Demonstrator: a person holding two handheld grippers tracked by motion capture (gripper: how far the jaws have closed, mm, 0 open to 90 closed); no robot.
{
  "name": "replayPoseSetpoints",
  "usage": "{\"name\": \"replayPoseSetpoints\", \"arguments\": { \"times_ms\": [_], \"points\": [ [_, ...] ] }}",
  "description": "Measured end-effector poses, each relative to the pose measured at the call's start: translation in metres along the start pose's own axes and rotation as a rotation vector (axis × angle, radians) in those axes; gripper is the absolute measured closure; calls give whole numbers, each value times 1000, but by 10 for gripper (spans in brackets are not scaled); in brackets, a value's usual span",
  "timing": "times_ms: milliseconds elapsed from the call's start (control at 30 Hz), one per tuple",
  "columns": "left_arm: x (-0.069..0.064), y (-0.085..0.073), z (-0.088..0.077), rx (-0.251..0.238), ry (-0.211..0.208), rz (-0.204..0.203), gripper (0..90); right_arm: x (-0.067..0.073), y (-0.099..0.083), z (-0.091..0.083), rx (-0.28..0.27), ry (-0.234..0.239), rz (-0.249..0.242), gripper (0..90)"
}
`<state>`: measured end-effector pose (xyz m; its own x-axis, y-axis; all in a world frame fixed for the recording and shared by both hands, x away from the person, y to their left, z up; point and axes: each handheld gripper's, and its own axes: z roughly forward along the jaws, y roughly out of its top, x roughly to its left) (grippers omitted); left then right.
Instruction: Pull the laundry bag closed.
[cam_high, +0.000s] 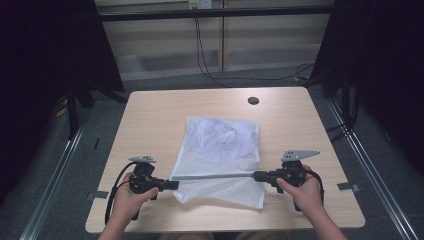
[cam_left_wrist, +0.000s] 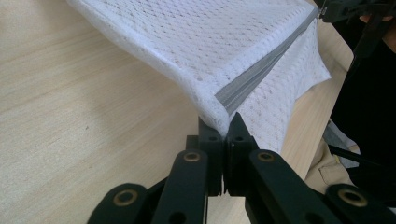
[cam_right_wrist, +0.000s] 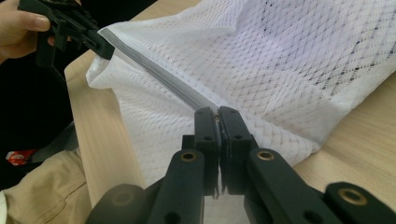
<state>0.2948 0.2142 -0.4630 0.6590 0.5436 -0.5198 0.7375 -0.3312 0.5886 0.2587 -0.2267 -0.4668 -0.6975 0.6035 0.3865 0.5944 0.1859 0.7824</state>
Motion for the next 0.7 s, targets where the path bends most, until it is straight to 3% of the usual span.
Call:
{"name": "replayPoseSetpoints", "arguments": {
  "times_ms": [700],
  "points": [
    [0, 0, -1, -5, 3, 3, 884, -4, -3, -7, -5, -23, 10, 872]
  ]
}}
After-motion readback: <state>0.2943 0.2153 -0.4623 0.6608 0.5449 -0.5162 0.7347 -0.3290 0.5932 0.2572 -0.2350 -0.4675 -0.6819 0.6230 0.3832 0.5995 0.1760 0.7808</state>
